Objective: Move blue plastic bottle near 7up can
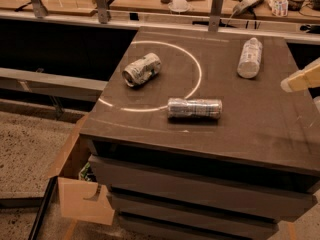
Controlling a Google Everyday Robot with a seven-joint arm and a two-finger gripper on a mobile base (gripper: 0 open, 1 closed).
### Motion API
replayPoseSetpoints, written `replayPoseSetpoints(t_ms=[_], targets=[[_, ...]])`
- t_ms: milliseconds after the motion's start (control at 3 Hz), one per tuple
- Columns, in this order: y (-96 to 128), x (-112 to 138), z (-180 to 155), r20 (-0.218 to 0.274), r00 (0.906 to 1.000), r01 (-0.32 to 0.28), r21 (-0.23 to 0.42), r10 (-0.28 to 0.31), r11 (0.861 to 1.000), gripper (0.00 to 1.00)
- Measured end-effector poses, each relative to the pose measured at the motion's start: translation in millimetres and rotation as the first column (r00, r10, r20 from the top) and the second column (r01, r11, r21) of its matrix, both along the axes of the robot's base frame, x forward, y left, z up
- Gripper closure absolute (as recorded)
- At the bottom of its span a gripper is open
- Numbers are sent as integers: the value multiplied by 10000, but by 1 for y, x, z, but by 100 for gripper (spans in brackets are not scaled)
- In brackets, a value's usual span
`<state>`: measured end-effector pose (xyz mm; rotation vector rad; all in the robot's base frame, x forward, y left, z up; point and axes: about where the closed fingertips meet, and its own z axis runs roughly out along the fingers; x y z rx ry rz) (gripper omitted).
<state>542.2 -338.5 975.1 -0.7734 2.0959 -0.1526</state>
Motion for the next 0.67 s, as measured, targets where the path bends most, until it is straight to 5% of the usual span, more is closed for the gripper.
replayPoseSetpoints(t_ms=[667], targets=[[1, 13, -4, 166, 9988, 457, 542, -467, 9975, 0]])
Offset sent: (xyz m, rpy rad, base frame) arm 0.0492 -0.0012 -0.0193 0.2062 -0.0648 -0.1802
